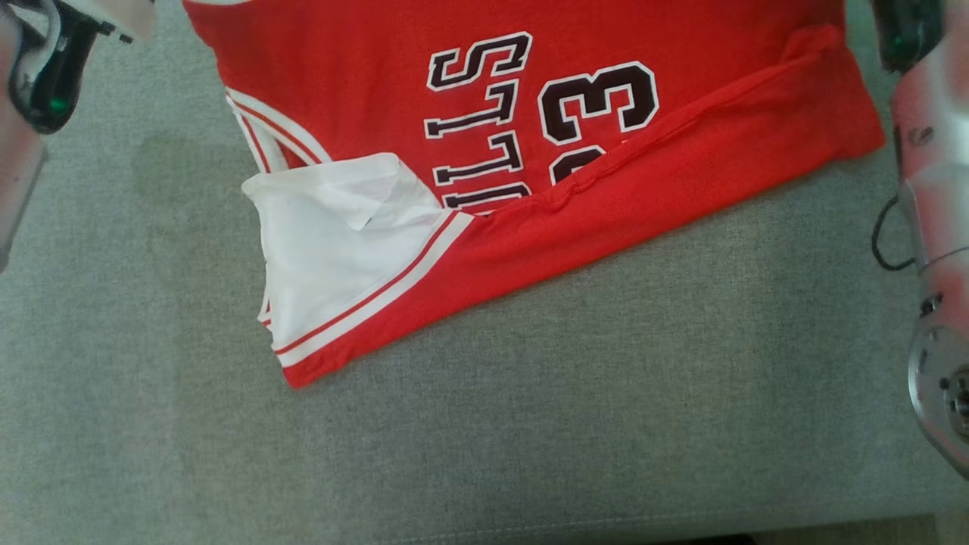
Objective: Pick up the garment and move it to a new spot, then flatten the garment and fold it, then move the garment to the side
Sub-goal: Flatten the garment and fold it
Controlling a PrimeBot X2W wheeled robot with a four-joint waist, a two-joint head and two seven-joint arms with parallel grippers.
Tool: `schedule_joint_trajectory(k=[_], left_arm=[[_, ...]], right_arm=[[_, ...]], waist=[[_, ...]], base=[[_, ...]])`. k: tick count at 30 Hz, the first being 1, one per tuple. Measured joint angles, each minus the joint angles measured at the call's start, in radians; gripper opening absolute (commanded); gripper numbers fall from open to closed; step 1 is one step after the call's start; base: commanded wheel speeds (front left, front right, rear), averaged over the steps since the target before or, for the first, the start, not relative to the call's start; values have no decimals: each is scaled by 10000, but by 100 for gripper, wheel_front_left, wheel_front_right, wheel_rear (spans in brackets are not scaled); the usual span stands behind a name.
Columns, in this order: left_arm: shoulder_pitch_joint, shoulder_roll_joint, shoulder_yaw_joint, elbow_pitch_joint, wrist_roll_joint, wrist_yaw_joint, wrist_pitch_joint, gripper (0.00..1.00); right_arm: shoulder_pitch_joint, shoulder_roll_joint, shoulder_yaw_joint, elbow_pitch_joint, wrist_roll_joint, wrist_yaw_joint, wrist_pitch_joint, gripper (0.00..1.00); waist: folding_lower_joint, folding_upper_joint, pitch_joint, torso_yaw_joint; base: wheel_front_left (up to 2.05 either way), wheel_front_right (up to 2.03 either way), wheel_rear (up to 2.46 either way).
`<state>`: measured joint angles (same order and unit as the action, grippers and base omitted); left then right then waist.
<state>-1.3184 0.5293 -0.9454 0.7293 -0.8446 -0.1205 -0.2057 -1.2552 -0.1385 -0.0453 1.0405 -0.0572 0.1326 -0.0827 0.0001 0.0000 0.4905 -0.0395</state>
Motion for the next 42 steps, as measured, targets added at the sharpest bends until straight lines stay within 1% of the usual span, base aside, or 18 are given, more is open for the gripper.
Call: schedule_joint_trajectory(k=[5, 10, 13, 16, 20, 27, 33, 37, 42], left_arm=[[124, -238, -314, 449, 10, -44, -282, 0], [655, -203, -606, 311, 8, -46, -418, 0], [1361, 4, -909, -205, -31, -90, -435, 0], [2149, 314, -1210, -817, -299, -119, -435, 0], [3099, 754, -1582, -1755, -763, -119, -261, 0], [4413, 1356, -2224, -3436, -1189, -79, 570, 0], [5167, 1818, -2537, -4786, -1538, 334, 1177, 0], [5476, 2123, -2823, -5497, -1678, 445, 1745, 0], [5725, 2224, -3018, -5820, -1735, 665, 2136, 0]], right_arm=[[12, -161, 410, 583, 504, 0, -247, 0], [209, -424, 817, 961, 1055, 0, -330, 0], [678, -554, 1310, 1195, 1593, 0, -314, 0], [1275, -725, 1908, 1335, 2180, 0, -121, 0], [2088, -1197, 2746, 1310, 3051, 0, 405, 0], [3326, -2148, 4370, 516, 4462, 0, 1503, 0], [3964, -2976, 5666, -341, 5358, 0, 2196, 0], [4218, -3411, 6437, -815, 5896, 0, 2700, 0], [4332, -3933, 7363, -1413, 6370, 0, 3204, 0]], waist=[[-1, 0, -179, 53], [-1, 0, -458, 136], [-1, 0, -756, 219], [-2, 0, -1108, 317], [-3, 1, -1583, 499], [-4, 1, -2159, 840], [-3, 1, -2467, 996], [-2, 1, -2637, 1014], [-2, 1, -2608, 951]], base=[[0, 0, 0], [0, 0, 0], [0, 0, 0], [0, 0, 0], [0, 0, 0], [0, 0, 0], [0, 0, 0], [0, 0, 0], [0, 0, 0]])
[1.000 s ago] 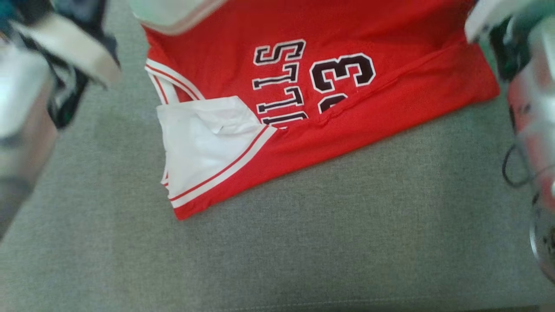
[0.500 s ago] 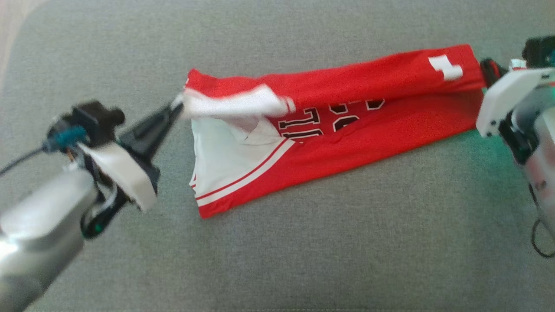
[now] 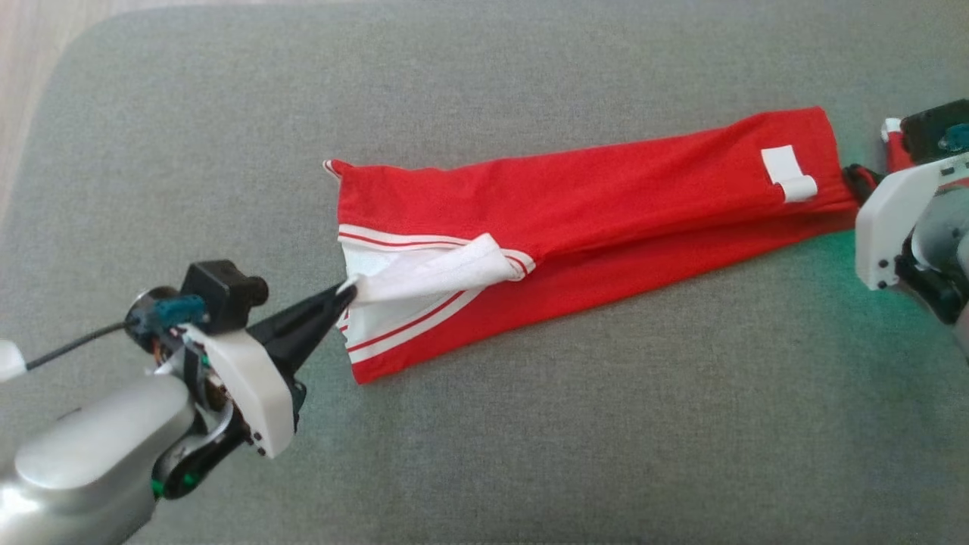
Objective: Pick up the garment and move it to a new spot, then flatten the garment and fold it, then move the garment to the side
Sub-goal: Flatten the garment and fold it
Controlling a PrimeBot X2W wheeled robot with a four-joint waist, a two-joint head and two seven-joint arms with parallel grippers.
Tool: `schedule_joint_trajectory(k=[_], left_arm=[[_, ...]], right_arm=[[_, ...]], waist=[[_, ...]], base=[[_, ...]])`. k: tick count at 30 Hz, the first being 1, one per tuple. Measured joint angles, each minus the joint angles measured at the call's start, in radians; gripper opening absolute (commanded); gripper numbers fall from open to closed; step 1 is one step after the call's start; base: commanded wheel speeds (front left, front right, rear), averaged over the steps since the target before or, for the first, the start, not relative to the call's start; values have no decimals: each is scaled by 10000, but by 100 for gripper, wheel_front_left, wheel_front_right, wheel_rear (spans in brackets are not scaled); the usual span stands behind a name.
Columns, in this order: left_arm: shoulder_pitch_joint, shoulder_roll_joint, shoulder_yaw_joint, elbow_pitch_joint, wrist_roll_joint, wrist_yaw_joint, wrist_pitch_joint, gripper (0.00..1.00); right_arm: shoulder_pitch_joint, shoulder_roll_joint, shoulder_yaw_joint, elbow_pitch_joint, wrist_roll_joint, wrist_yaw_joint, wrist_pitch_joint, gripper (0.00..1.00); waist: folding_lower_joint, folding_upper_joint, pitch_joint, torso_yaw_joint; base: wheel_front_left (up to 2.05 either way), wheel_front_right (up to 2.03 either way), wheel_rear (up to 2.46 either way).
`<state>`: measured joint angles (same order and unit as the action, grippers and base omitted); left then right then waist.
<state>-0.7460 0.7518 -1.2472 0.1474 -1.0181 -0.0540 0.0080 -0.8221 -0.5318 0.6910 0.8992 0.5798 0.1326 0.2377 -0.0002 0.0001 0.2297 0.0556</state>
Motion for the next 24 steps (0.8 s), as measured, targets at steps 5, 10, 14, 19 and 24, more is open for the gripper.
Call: schedule_joint_trajectory(k=[5, 10, 14, 19, 24], left_arm=[[66, -136, -159, 36, 71, 23, 96, 0], [178, -539, -167, 339, 69, 79, -27, 100], [177, -788, 276, 656, 10, 387, -899, 100], [193, -1285, 1557, 1005, -343, 1062, -2364, 100], [959, -2033, 3891, 817, 201, 1814, -2602, 100]], right_arm=[[-1, -303, 562, -140, 284, 0, 192, 0], [-48, -380, 581, -134, 713, 0, -230, 100], [-115, -140, -50, -117, 984, 0, -1396, 100], [-316, 671, -779, -182, 991, 0, -3285, 100], [-43, 1655, -1718, -263, 688, 0, -4688, 100]], waist=[[2, 0, 179, -36], [2, -1, 178, -91], [2, 0, -61, -128], [2, 0, -542, -194], [1, 0, -1059, -288]], base=[[0, 0, 0], [0, 0, 0], [0, 0, 0], [0, 0, 0], [0, 0, 0]])
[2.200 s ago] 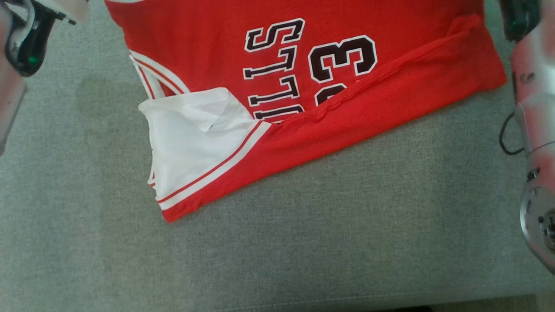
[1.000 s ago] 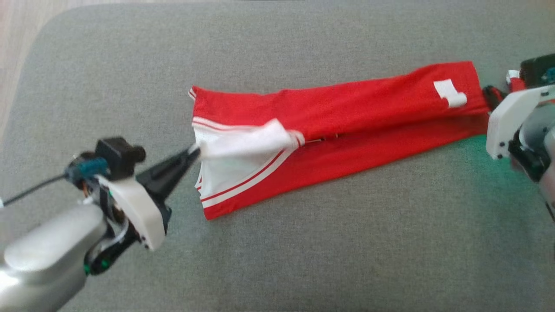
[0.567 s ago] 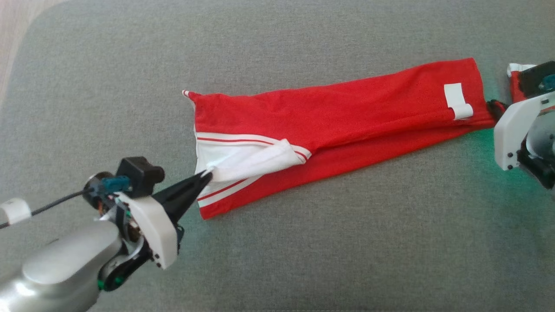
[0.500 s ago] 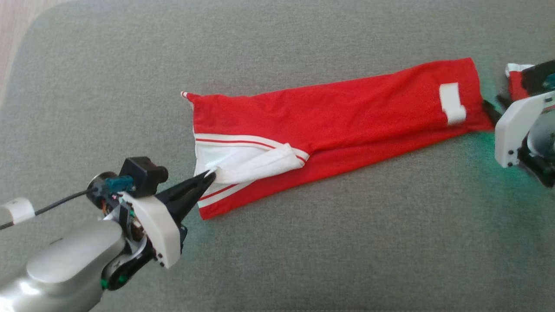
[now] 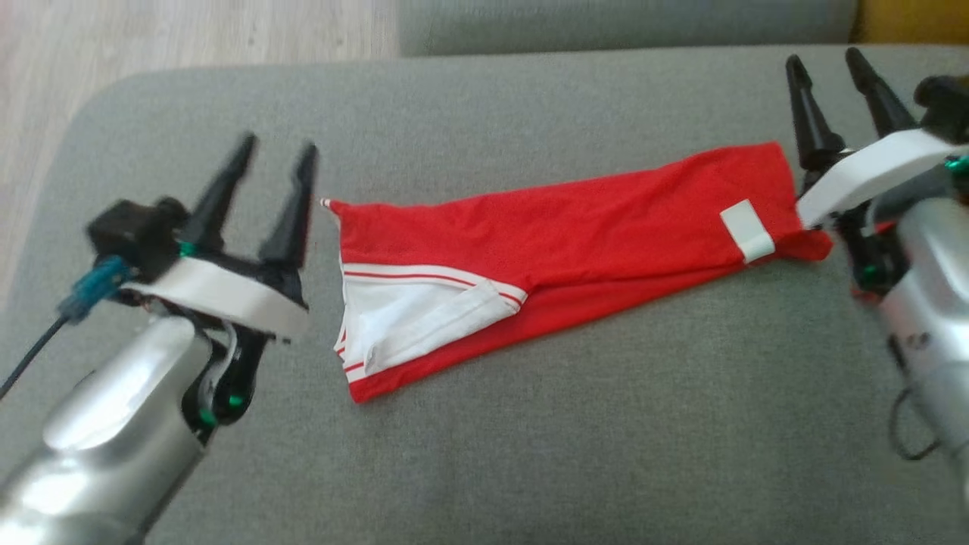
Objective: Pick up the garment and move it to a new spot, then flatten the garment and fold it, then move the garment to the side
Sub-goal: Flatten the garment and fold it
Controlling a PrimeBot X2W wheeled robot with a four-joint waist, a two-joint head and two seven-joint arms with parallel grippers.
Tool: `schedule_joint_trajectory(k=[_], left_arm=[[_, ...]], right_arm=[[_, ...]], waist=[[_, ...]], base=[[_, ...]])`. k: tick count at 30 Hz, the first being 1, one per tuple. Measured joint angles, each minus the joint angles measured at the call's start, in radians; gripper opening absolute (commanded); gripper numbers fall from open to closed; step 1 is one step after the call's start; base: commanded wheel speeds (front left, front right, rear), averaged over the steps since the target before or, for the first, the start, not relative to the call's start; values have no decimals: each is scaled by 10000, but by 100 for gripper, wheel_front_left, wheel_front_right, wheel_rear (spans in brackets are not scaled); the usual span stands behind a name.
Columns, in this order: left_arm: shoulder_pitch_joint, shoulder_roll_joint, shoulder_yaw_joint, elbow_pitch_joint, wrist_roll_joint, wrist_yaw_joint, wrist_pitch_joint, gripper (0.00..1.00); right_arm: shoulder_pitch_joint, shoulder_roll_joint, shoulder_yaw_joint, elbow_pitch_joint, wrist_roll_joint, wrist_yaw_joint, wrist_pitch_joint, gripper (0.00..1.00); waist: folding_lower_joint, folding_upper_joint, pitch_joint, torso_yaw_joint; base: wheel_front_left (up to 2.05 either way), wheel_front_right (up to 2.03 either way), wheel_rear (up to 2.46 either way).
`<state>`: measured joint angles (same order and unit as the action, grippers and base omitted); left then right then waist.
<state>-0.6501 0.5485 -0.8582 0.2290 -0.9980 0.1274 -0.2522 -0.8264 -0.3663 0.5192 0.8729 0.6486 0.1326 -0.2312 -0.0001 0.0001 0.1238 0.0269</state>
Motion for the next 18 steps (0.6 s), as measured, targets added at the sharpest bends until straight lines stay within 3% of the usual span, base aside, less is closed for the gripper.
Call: schedule_joint_trajectory(k=[5, 8, 14, 18], left_arm=[[1959, -1214, 3049, -727, 1781, 232, -44, 100], [2872, -1699, 3900, -825, 2579, 176, -44, 100], [4808, -2970, 5731, -899, 4481, -508, -44, 100], [5440, -3582, 6263, -600, 5313, -1145, -44, 100]], right_arm=[[1257, 1032, -1457, -934, -945, 0, -196, 100], [2047, 1469, -2383, -1737, -1578, 0, -198, 100], [4719, 2894, -4073, -3509, -3340, 0, -198, 100], [5780, 3039, -4429, -3969, -3777, 0, -198, 100]], waist=[[0, 0, -259, -142], [-1, 0, -287, -175], [0, 0, -269, -258], [-1, 0, -174, -297]], base=[[0, 0, 0], [0, 0, 0], [0, 0, 0], [0, 0, 0]])
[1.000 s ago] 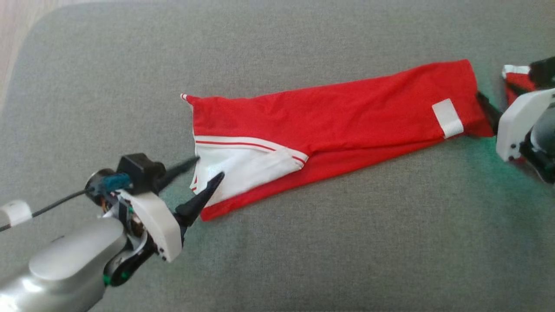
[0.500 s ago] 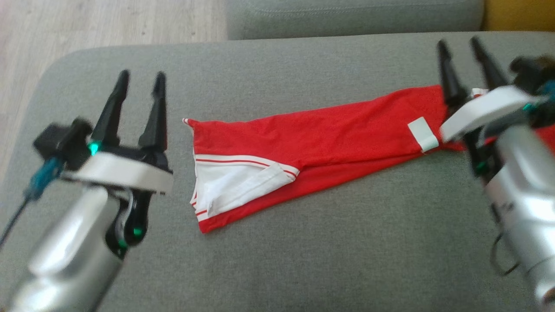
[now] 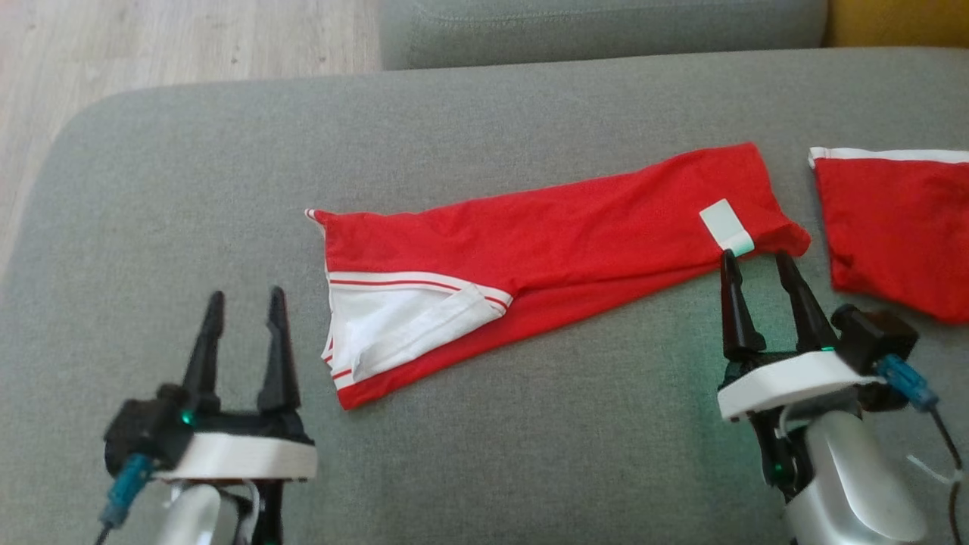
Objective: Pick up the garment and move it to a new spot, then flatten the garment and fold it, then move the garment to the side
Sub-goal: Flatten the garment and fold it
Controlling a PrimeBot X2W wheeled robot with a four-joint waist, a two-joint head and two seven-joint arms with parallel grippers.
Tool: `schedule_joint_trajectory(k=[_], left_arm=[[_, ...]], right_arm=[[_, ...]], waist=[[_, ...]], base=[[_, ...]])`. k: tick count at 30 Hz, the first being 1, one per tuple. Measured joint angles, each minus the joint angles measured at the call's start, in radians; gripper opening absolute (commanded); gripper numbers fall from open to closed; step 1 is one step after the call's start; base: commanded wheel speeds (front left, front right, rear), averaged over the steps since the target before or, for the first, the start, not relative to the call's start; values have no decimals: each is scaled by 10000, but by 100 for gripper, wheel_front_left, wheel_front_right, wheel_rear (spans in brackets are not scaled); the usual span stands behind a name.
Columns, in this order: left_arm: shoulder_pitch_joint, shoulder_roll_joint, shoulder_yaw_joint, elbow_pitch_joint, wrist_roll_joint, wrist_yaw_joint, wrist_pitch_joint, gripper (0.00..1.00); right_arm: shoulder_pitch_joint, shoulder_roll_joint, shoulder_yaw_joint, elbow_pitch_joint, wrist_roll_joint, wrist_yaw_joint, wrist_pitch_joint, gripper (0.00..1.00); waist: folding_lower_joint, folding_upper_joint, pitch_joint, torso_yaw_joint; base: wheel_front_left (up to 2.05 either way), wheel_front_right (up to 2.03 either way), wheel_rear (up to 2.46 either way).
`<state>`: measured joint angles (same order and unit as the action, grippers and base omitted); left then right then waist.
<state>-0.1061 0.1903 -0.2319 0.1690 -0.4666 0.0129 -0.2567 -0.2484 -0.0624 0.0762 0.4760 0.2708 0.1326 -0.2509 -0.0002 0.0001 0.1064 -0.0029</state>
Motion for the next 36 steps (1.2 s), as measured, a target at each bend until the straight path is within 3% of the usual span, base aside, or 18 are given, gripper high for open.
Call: schedule_joint_trajectory(k=[6, 11, 21, 28, 29, 30, 31, 36], left_arm=[[-81, -568, 681, 337, 859, -769, 0, 100], [-727, -907, 723, 554, 1386, -1114, 0, 100], [-1280, -1244, 752, 894, 1526, -1371, 0, 100], [-1733, -1315, 763, 932, 1526, -1379, 0, 100], [-1757, -1315, 761, 930, 1524, -1379, 0, 100], [-1766, -1313, 759, 932, 1524, -1379, 0, 100], [-1767, -1308, 759, 943, 1524, -1379, 0, 100], [-1767, -1289, 759, 1051, 1524, -1379, 0, 100]], right_arm=[[-311, 90, -230, 111, -393, 0, 0, 100], [-1625, 121, -1762, 1080, -1310, 0, 458, 100], [-3668, 115, -5139, 3254, -3446, 0, 1682, 100], [-4407, 86, -6126, 4337, -4596, 0, 1733, 100], [-4568, 69, -6199, 4506, -4684, 0, 1735, 66], [-4712, 65, -6272, 4679, -4748, 0, 1733, 6], [-4832, 59, -6301, 4823, -4761, 0, 1695, 0], [-5008, 107, -6236, 5616, -4709, 0, 911, 0]], waist=[[1, 0, 335, 48], [2, 0, 765, 243], [4, 0, 1791, 842], [2, 0, 2234, 1087], [3, 0, 2260, 1086], [3, 0, 2270, 1075], [3, 0, 2269, 1060], [3, 0, 2044, 891]], base=[[0, 0, 0], [0, 0, 0], [0, 0, 0], [0, 0, 0], [0, 0, 0], [0, 0, 0], [0, 0, 0], [0, 0, 0]])
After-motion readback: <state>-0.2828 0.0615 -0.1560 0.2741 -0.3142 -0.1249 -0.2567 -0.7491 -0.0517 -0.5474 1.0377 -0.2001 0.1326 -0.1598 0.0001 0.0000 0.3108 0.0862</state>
